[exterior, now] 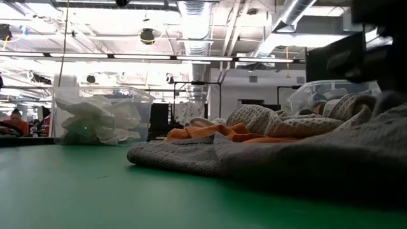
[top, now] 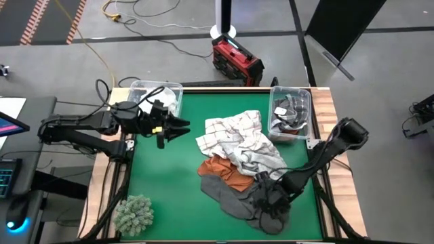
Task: Sort towels by color in basket
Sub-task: Put the dark gray towel into the right transparent bin
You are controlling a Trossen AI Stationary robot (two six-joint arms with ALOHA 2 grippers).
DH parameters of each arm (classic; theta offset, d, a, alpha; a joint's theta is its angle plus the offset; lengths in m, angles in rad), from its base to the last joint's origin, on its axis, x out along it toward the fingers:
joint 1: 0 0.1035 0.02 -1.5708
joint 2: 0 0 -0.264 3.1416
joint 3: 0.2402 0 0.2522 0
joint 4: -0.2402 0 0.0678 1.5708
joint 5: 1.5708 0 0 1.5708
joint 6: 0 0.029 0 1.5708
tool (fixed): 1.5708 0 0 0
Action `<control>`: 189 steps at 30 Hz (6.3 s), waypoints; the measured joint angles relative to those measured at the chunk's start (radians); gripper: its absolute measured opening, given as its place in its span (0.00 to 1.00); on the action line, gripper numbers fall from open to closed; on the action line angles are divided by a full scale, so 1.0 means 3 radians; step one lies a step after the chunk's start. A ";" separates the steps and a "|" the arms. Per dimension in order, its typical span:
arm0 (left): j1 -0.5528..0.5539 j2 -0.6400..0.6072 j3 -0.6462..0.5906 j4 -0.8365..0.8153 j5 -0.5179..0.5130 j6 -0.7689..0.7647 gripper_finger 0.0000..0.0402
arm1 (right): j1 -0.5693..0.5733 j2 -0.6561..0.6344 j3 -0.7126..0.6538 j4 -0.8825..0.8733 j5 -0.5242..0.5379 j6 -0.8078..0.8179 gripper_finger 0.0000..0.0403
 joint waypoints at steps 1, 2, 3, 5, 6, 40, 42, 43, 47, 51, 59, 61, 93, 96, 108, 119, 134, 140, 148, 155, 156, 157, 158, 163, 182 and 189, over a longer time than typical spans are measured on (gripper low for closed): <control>-0.0008 0.0001 0.0000 -0.0034 0.0001 -0.0004 0.48 | -0.0022 0.0061 0.0014 -0.0014 -0.0012 0.0091 0.34; -0.0019 0.0001 0.0000 -0.0073 0.0004 -0.0005 0.48 | -0.0051 0.0115 0.0036 -0.0019 -0.0058 0.0204 0.28; -0.0029 0.0001 0.0000 -0.0111 0.0005 -0.0005 0.48 | -0.0080 0.0158 0.0067 -0.0043 -0.0130 0.0312 0.21; -0.0042 0.0001 0.0000 -0.0219 0.0006 -0.0005 0.48 | -0.0132 0.0214 0.0124 -0.0123 -0.0287 0.0476 0.08; -0.0044 0.0001 0.0000 -0.0286 0.0006 -0.0004 0.48 | -0.0154 0.0228 0.0147 -0.0166 -0.0330 0.0533 0.07; -0.0043 0.0005 0.0000 0.0278 -0.1450 -0.0680 0.48 | -0.0769 -0.2855 0.1304 -0.1149 0.3723 -0.0535 0.07; -0.0043 0.0005 0.0000 0.0275 -0.1449 -0.0675 0.48 | -0.0827 -0.2854 0.1302 -0.1188 0.3727 -0.0607 0.07; -0.0043 0.0005 0.0000 0.0269 -0.1447 -0.0663 0.48 | -0.0848 -0.2853 0.1302 -0.1210 0.3729 -0.0608 0.07; -0.0040 0.0004 0.0000 0.0235 -0.1445 -0.0349 0.48 | -0.0933 -0.2853 0.1302 -0.1331 0.3767 -0.0543 0.07; 0.0026 0.0004 0.0000 0.0217 -0.1448 0.0311 0.48 | -0.1041 -0.2856 0.1302 -0.1584 0.3759 -0.0444 0.07; 0.0119 -0.0097 -0.0001 0.0194 -0.1500 0.0895 0.48 | -0.1029 -0.3198 0.1298 -0.1908 0.3142 0.0013 0.07; 0.0119 -0.0151 -0.0001 0.0179 -0.1504 0.1007 0.48 | -0.1029 -0.3320 0.1300 -0.1969 0.3142 0.0240 0.07; 0.0135 -0.0608 -0.0001 0.0192 -0.2012 0.1724 0.48 | -0.1199 -0.3938 0.1289 -0.1820 0.3029 0.0061 0.08; 0.0135 -0.0609 -0.0001 0.0193 -0.2012 0.1717 0.48 | -0.1236 -0.3939 0.1415 -0.1508 0.2949 -0.0473 0.08; 0.0135 -0.0609 -0.0001 0.0193 -0.2010 0.1731 0.48 | -0.1206 -0.3945 0.2127 -0.1773 0.2204 -0.0521 0.07; 0.0135 -0.0609 -0.0001 0.0301 -0.2010 0.1917 0.48 | -0.1200 -0.3829 0.1743 -0.3118 0.2439 0.0761 0.07; 0.0135 -0.0609 -0.0001 0.0356 -0.2012 0.2046 0.48 | -0.1232 -0.3571 0.0632 -0.2200 0.3288 0.0944 0.07; 0.0135 -0.0609 -0.0001 0.0357 -0.2032 0.2095 0.48 | -0.1407 -0.3423 0.0321 -0.1641 0.3411 0.1222 0.07; 0.0135 -0.0609 -0.0001 0.0356 -0.2036 0.2072 0.48 | -0.1582 -0.3155 0.0070 -0.0446 0.3147 0.0860 0.07; 0.0135 -0.0606 -0.0001 0.0356 -0.2035 0.2025 0.48 | -0.2090 -0.2845 0.0060 -0.0775 0.3072 0.0703 0.07; 0.0135 -0.0606 -0.0001 0.0356 -0.2035 0.2025 0.48 | -0.2211 -0.2837 0.0060 -0.0901 0.3061 0.0703 0.07; 0.0135 -0.0606 -0.0001 0.0356 -0.2036 0.2023 0.48 | -0.2342 -0.2830 0.0060 -0.1063 0.3043 0.0708 0.07; 0.0135 -0.0606 -0.0001 0.0356 -0.2035 0.2021 0.48 | -0.2478 -0.2825 0.0061 -0.1222 0.3011 0.0720 0.07; 0.0135 -0.0606 -0.0001 0.0330 -0.2036 0.1959 0.48 | -0.3229 -0.2797 0.0060 -0.1795 0.2702 0.0633 0.08; 0.0135 -0.0606 -0.0001 0.0121 -0.2174 0.1833 0.48 | -0.3905 -0.1613 -0.0203 -0.1323 0.1047 -0.2090 0.08; 0.0135 -0.0608 -0.0001 -0.0025 -0.2176 0.1692 0.48 | -0.3827 -0.1330 -0.0308 -0.1127 0.1035 -0.2265 0.08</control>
